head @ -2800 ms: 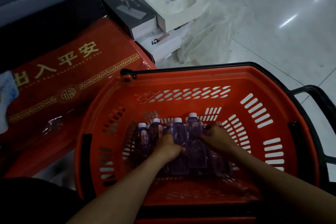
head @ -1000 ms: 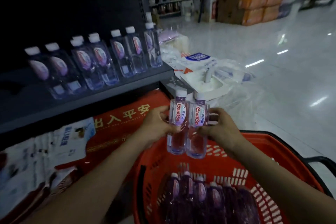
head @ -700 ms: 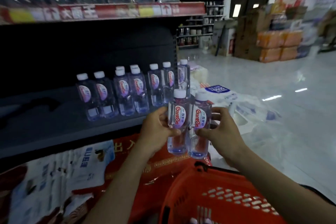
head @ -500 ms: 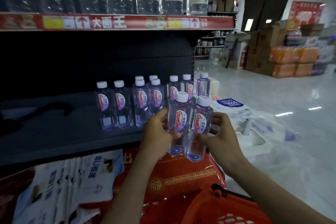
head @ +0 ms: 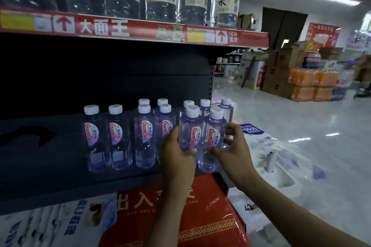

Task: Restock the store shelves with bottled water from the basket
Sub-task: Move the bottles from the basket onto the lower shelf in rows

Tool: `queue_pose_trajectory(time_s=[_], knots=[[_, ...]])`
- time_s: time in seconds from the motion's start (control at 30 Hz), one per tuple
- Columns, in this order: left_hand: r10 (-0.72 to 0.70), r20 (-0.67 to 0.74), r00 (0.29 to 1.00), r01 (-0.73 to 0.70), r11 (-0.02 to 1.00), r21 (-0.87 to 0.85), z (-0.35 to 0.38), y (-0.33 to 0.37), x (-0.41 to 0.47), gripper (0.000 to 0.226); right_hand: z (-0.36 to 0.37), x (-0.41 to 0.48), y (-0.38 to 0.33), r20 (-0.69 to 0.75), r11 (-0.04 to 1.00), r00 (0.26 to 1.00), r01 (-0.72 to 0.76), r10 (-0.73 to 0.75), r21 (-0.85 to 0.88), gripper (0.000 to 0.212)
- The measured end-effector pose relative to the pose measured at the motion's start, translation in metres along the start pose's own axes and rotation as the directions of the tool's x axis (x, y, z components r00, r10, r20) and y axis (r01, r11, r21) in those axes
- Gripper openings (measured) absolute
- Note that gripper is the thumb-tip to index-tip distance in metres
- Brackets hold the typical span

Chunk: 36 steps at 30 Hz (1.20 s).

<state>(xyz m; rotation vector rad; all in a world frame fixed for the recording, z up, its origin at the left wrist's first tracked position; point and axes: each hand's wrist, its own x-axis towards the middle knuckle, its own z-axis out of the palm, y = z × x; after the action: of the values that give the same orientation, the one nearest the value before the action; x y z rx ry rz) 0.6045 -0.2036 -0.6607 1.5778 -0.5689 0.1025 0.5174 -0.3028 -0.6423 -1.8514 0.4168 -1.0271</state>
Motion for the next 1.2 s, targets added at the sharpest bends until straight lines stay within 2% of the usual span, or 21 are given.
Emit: queue_pose_trajectory(time_s=[0.33, 0.47, 0.53, 0.63, 0.73, 0.8, 0.9, 1.0, 1.2], knots=[[0.038, -0.037, 0.999, -0.033, 0.989, 0.143, 0.037, -0.026, 0.015, 0.066, -0.002, 0.029, 0.045, 0.027, 0.999, 1.000, 0.007, -0.008, 0.049, 0.060], [0.048, -0.106, 0.993, -0.019, 0.968, 0.251, 0.040, -0.022, 0.015, 0.045, 0.000, 0.039, 0.048, 0.089, 0.999, 0.996, -0.017, 0.014, 0.042, 0.060], [0.078, -0.125, 0.989, -0.040, 0.958, 0.284, 0.041, -0.021, 0.014, 0.042, 0.002, 0.041, 0.051, 0.092, 1.000, 0.996, -0.011, 0.009, 0.016, 0.056], [0.093, -0.100, 0.991, -0.052, 0.934, 0.353, 0.042, -0.021, 0.009, 0.054, 0.004, 0.036, 0.059, 0.057, 0.998, 0.998, 0.020, -0.017, -0.063, 0.055], [0.048, -0.047, 0.998, -0.023, 0.900, 0.436, 0.041, -0.028, -0.005, 0.084, 0.003, 0.022, 0.073, 0.089, 0.975, 0.996, 0.005, 0.015, -0.220, 0.074], [0.059, -0.058, 0.997, -0.028, 0.903, 0.428, 0.040, -0.035, -0.010, 0.086, 0.006, 0.013, 0.086, 0.100, 0.959, 0.995, 0.008, 0.021, -0.283, 0.072], [0.055, -0.144, 0.988, 0.006, 0.919, 0.394, 0.044, -0.043, -0.008, 0.064, 0.012, 0.010, 0.098, 0.026, 0.955, 0.998, -0.041, 0.050, -0.295, 0.051], [0.059, -0.183, 0.981, 0.026, 0.902, 0.430, 0.050, -0.046, -0.006, 0.035, 0.017, 0.016, 0.099, -0.002, 0.932, 0.998, -0.055, 0.058, -0.358, 0.044], [0.086, -0.158, 0.984, -0.004, 0.890, 0.456, 0.056, -0.055, -0.001, 0.035, 0.026, 0.028, 0.098, -0.027, 0.898, 0.996, -0.092, 0.089, -0.430, 0.040]])
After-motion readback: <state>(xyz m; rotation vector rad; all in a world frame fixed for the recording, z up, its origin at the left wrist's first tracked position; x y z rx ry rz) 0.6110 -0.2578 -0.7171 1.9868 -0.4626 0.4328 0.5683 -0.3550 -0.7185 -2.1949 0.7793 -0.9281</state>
